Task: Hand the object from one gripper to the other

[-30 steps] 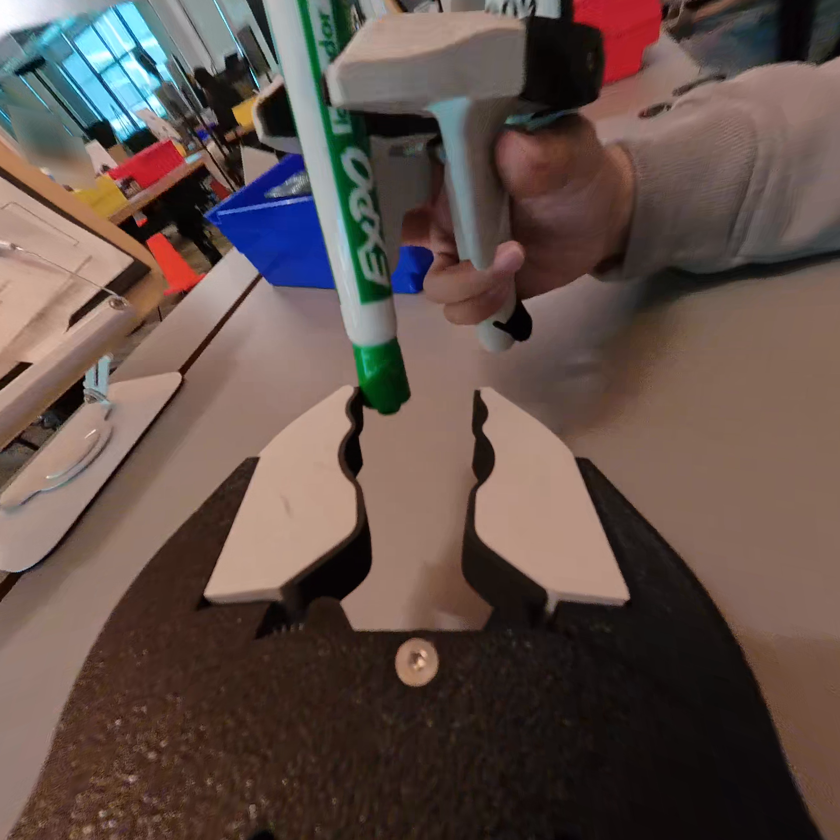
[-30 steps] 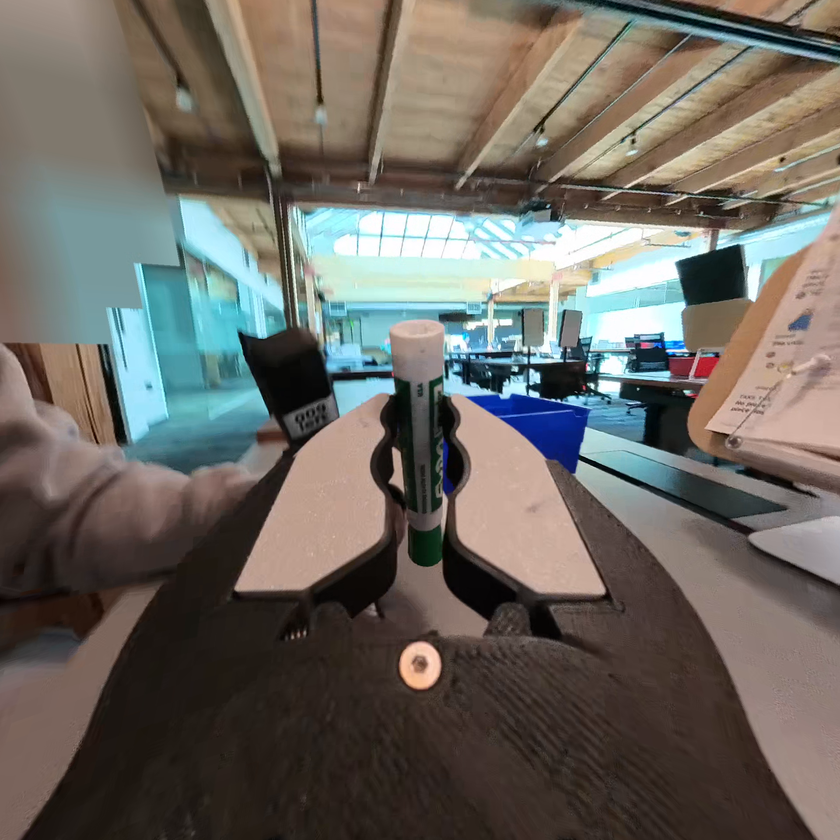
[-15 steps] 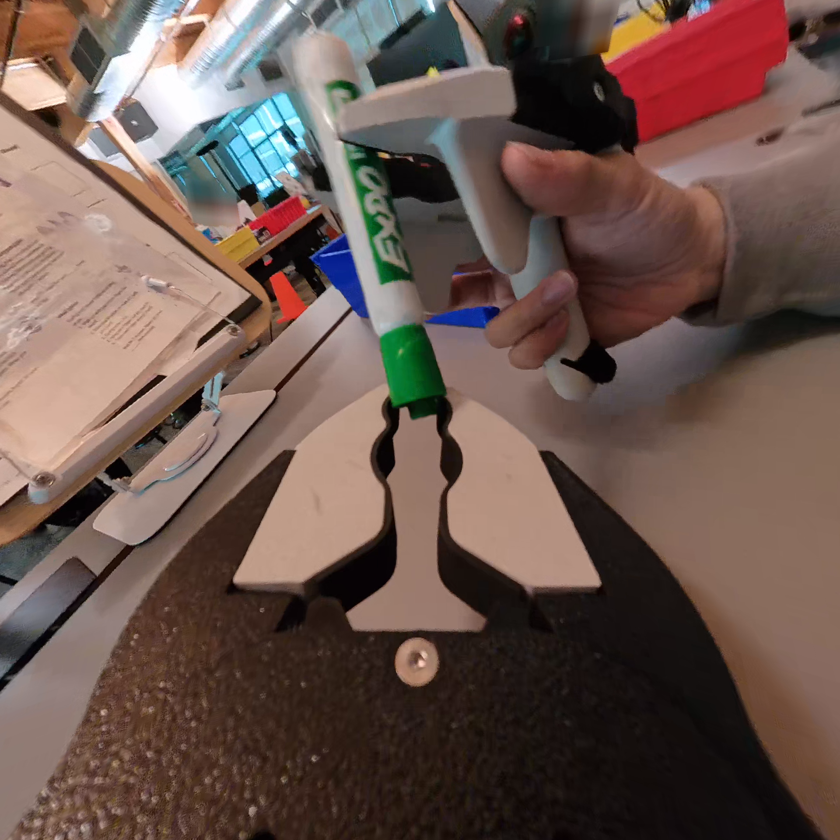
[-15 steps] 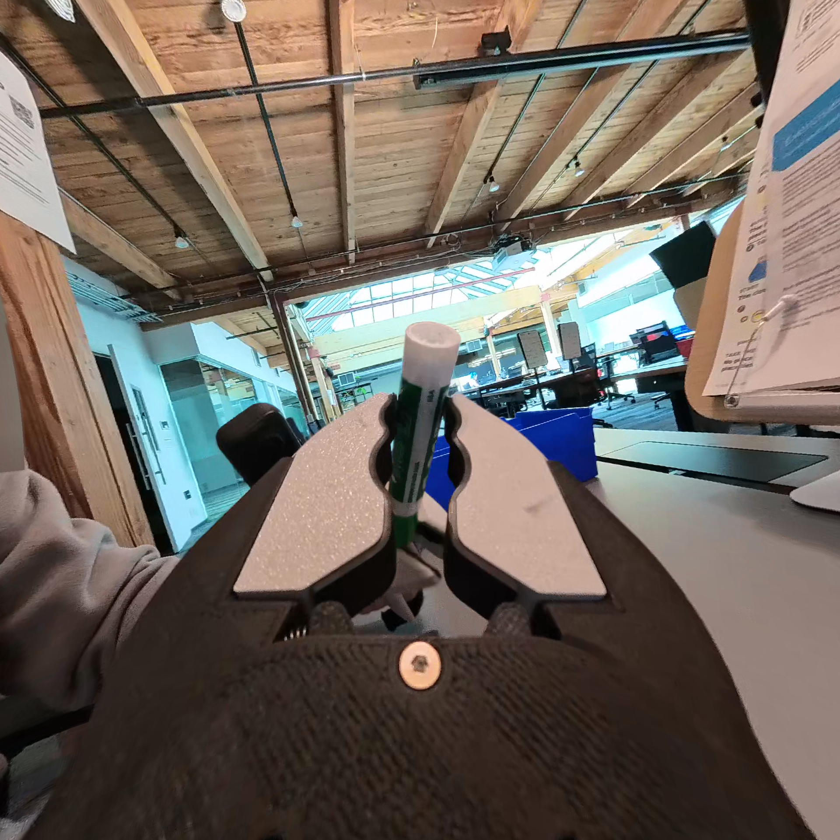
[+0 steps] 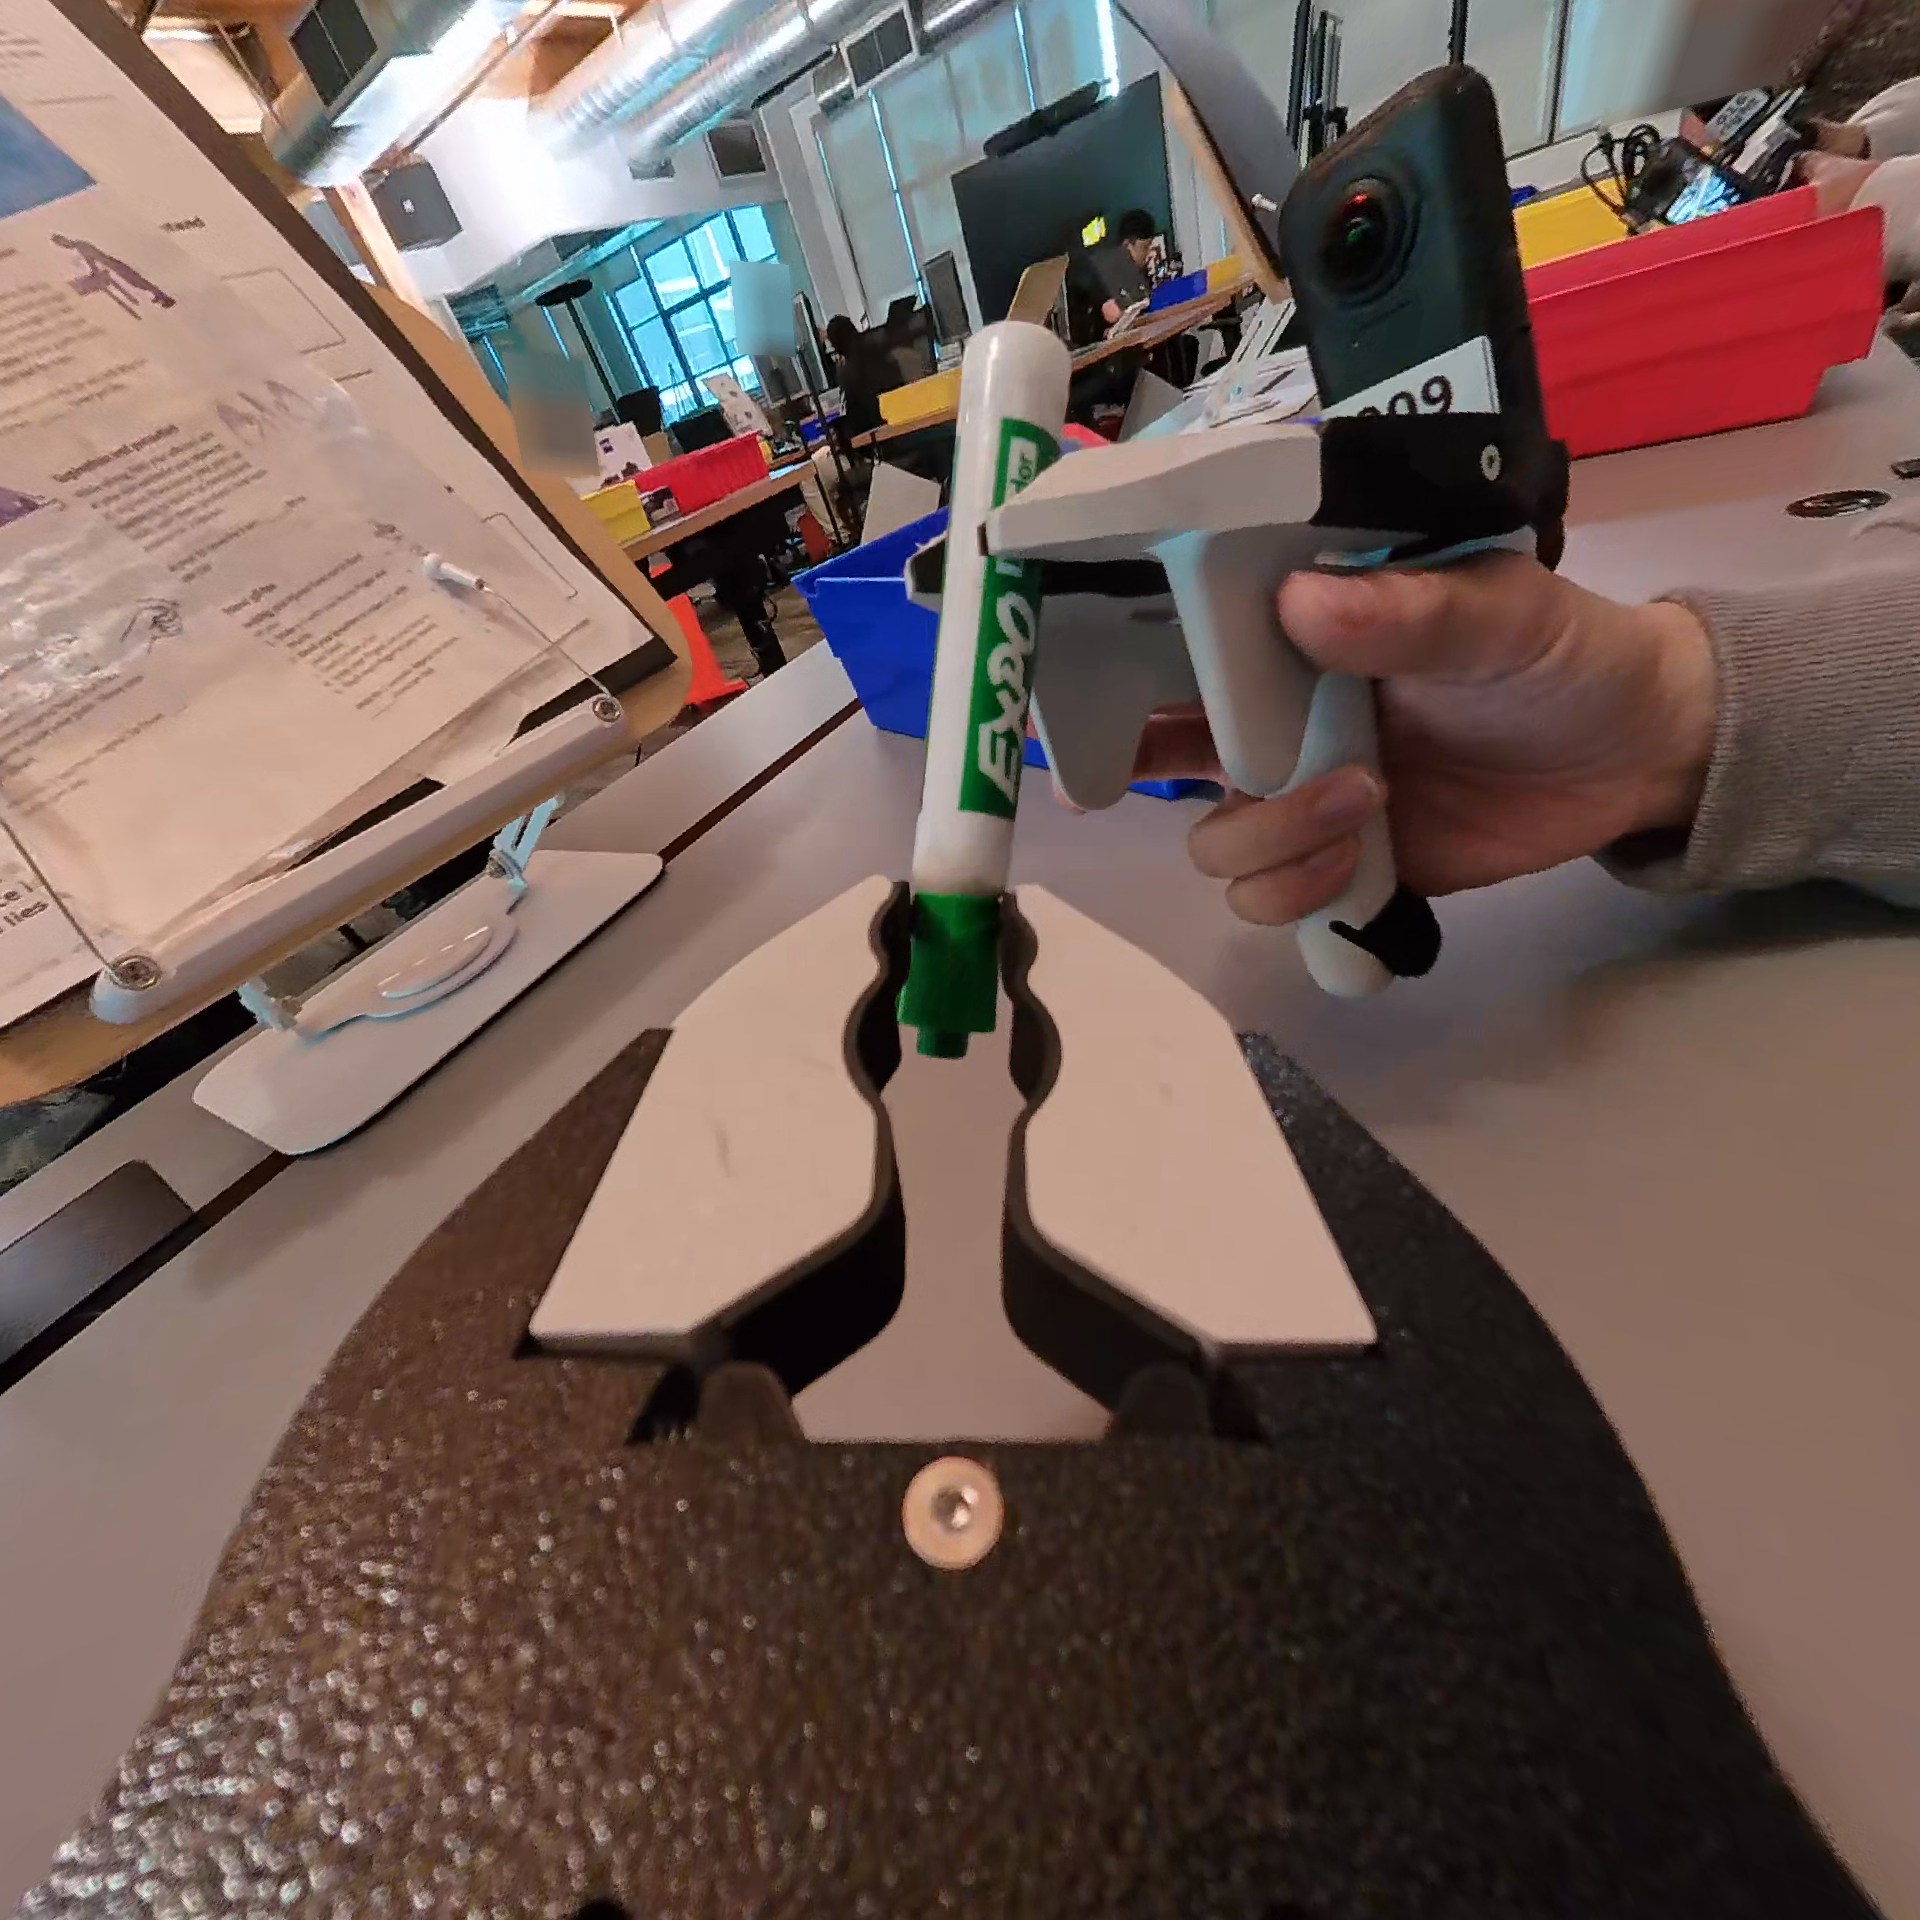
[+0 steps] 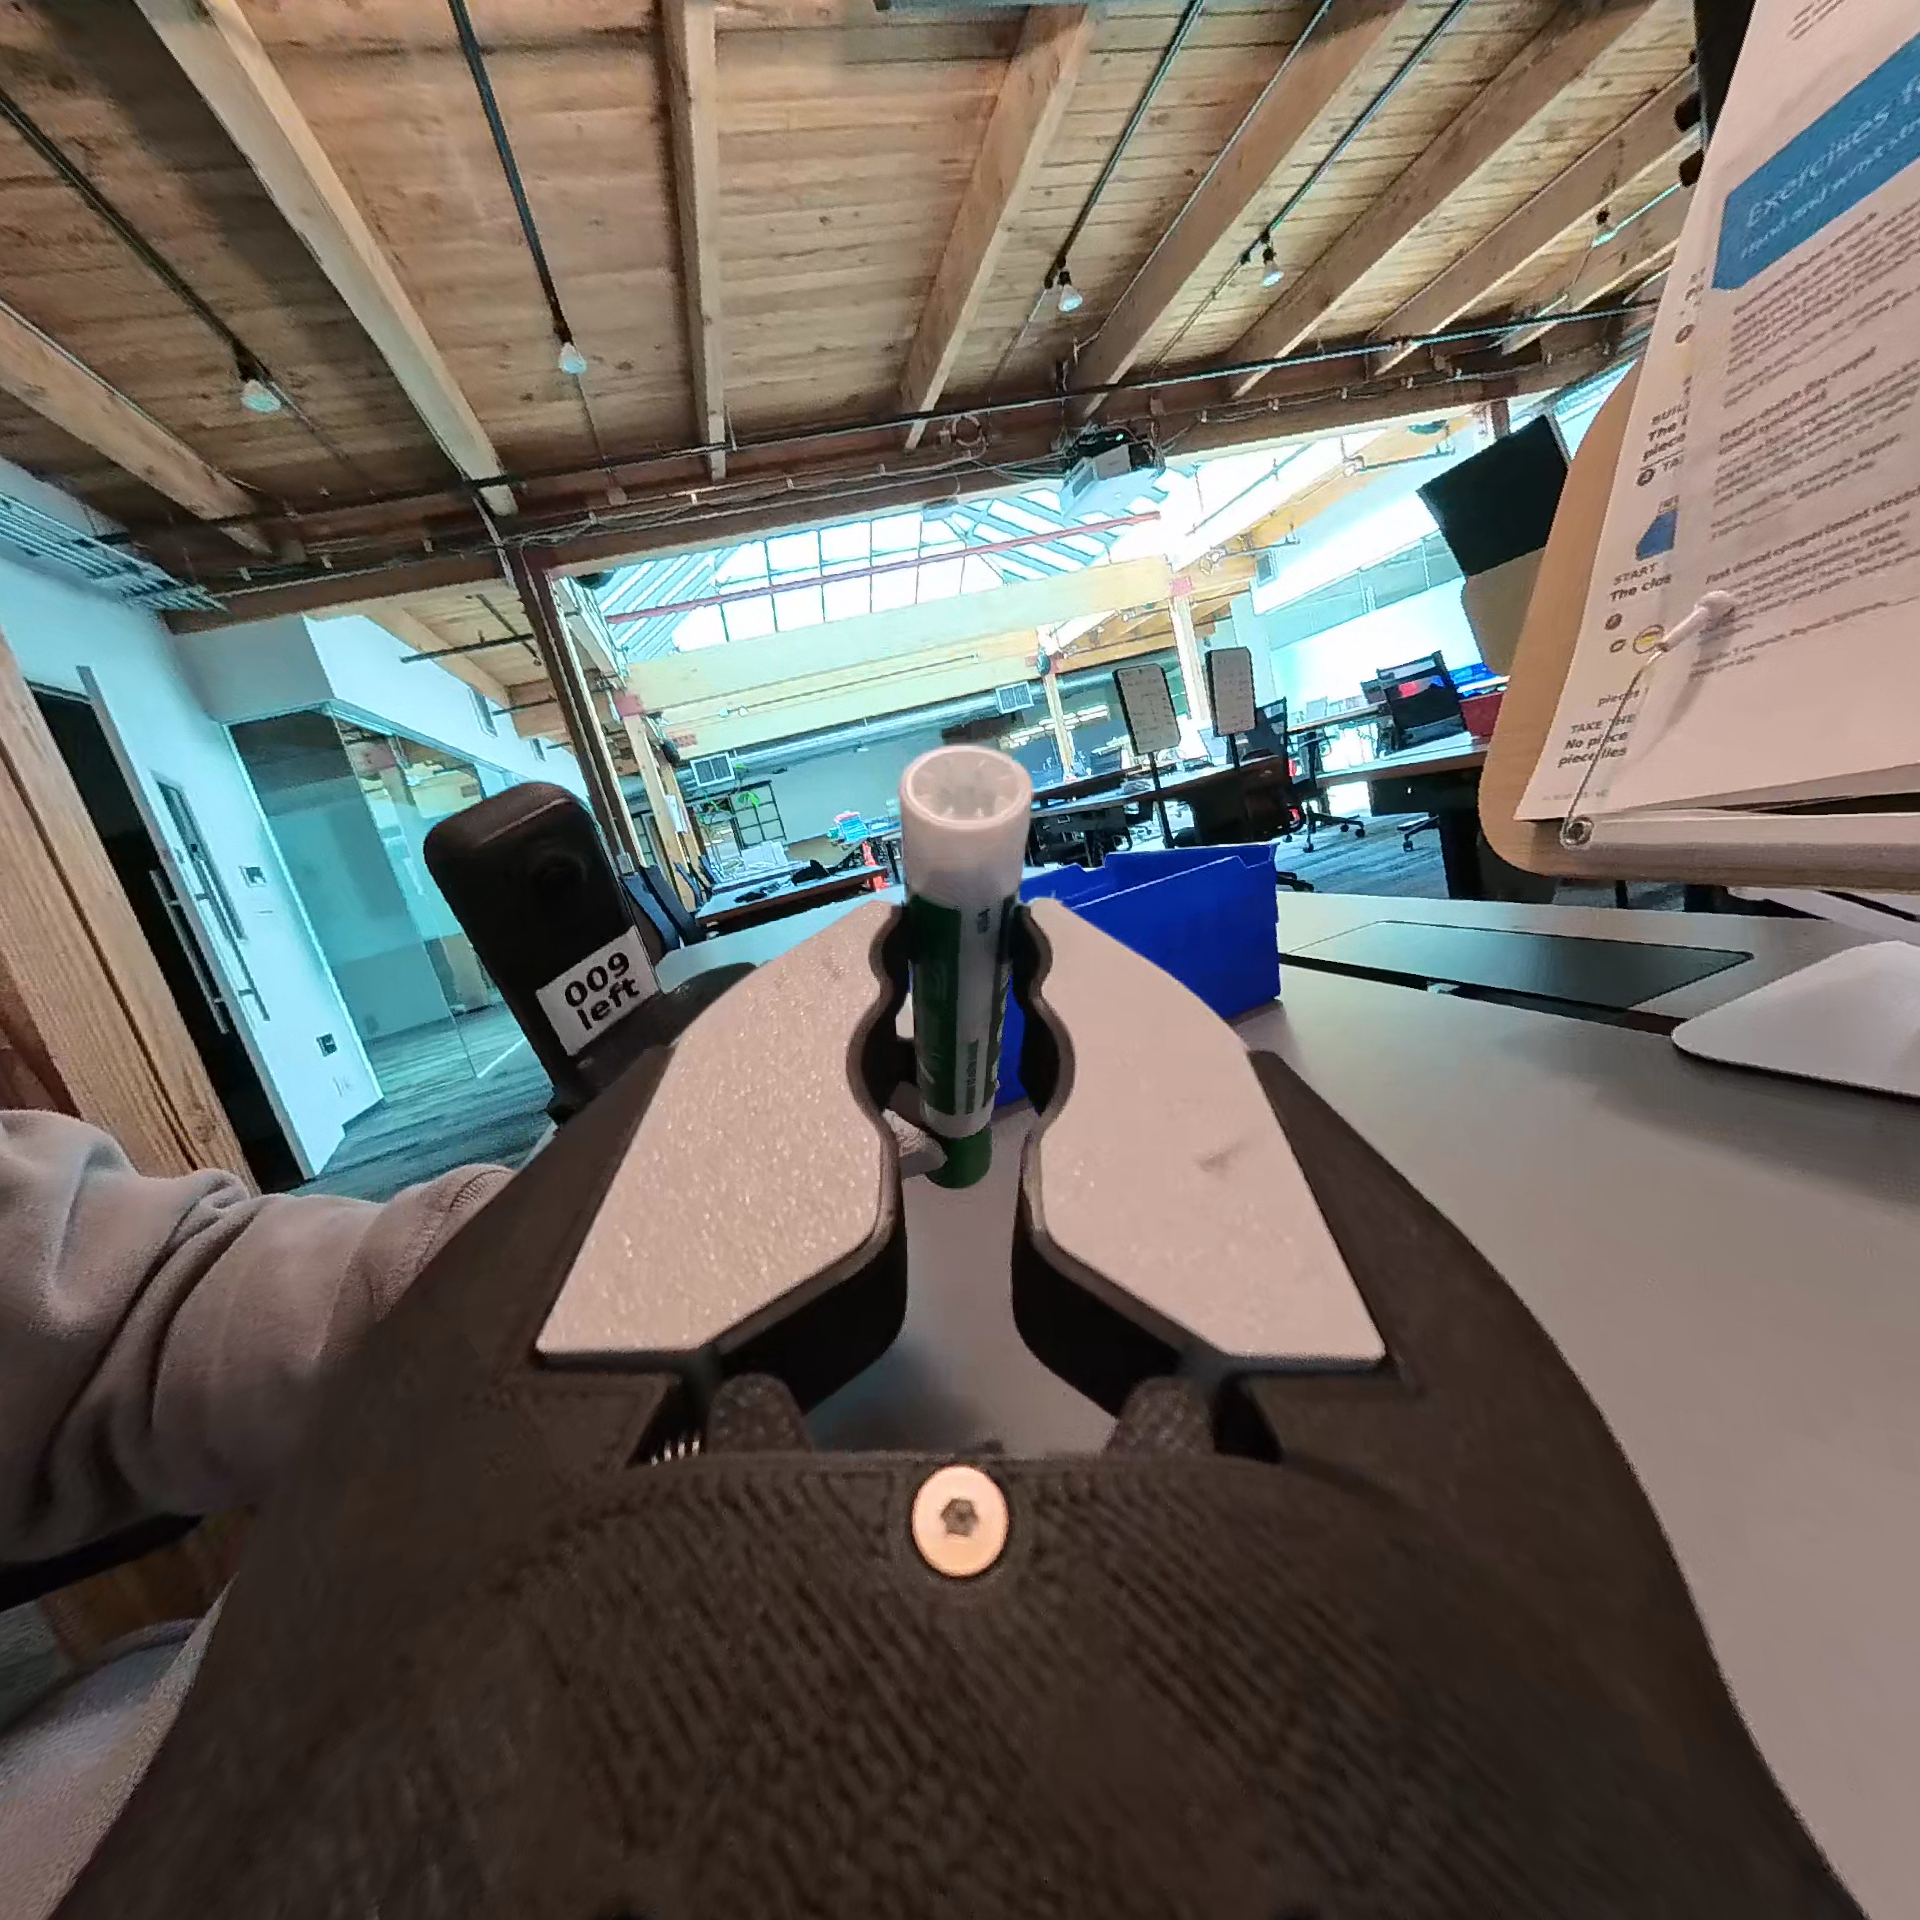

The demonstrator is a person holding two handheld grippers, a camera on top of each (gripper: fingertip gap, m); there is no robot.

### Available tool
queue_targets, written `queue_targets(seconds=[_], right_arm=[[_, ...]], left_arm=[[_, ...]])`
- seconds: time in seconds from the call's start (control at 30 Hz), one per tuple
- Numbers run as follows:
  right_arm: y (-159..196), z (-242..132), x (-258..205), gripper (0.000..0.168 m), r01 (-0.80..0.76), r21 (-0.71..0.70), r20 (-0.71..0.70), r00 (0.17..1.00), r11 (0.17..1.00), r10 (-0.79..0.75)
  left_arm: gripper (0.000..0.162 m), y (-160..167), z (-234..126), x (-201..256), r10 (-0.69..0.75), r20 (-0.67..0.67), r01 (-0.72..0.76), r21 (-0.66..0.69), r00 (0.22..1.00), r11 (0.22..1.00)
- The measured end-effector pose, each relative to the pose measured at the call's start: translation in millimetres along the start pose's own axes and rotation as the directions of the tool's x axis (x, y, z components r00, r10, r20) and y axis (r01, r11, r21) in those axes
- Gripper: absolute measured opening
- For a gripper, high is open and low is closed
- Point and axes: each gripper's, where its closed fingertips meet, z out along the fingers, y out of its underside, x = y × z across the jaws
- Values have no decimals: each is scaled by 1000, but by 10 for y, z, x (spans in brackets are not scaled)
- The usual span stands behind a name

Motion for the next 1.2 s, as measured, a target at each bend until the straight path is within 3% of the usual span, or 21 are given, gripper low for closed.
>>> queue_targets(seconds=[0.17, 0.23, 0.3, 0.37, 0.43, 0.5, 0.57, 0.67, 0.77, 0.83, 0.9, 1.0, 1.07, 1.13, 1.2], right_arm=[[41, -35, 123, 24, 164, -59, -93, 981, 985, -169], [34, -63, 210, 43, 320, -120, -156, 929, 940, -337], [25, -94, 285, 63, 508, -211, -194, 815, 835, -546], [71, -121, 336, 70, 698, -338, -161, 617, 631, -770], [150, -163, 442, 75, 821, -494, -67, 294, 288, -953], [299, -182, 515, 79, 819, -571, 117, 14, -56, -993], [413, -180, 563, 76, 776, -592, 220, -104, -218, -970], [397, -148, 572, 75, 730, -588, 261, -236, -348, -936], [418, -145, 587, 65, 717, -592, 270, -255, -369, -929], [407, -164, 611, 26, 711, -606, 262, -244, -355, -934], [401, -175, 614, 19, 721, -606, 257, -224, -337, -940], [473, -188, 632, 18, 736, -631, 251, -102, -243, -963], [545, -186, 633, 18, 749, -649, 225, 22, -133, -974], [619, -199, 646, 18, 741, -670, 210, 134, -43, -968], [654, -215, 659, 18, 728, -686, 193, 211, 23, -958]], left_arm=[[16, 47, -5, -66, 11, 42, -9, -55, 999, 998], [16, 91, -18, -142, 9, 85, 0, -97, 996, 995], [16, 151, -41, -228, 21, 130, -2, -145, 991, 989], [16, 228, -63, -293, 47, 159, -14, -205, 986, 979], [16, 283, -83, -336, 80, 180, -33, -251, 980, 967], [16, 317, -90, -340, 109, 182, -52, -291, 977, 955], [16, 307, -79, -307, 129, 170, -73, -299, 977, 952], [16, 280, -55, -232, 161, 142, -113, -300, 977, 947], [16, 216, -35, -153, 180, 116, -143, -271, 977, 952], [16, 165, -32, -118, 167, 105, -138, -243, 980, 960], [15, 120, -32, -94, 145, 96, -122, -212, 985, 970], [15, 70, -36, -69, 144, 83, -128, -171, 986, 977], [14, 14, -43, -56, 164, 85, -153, -121, 983, 981], [0, -64, -72, -52, 172, 92, -167, -65, 981, 984], [0, -150, -101, -37, 160, 82, -160, -7, 984, 987]])
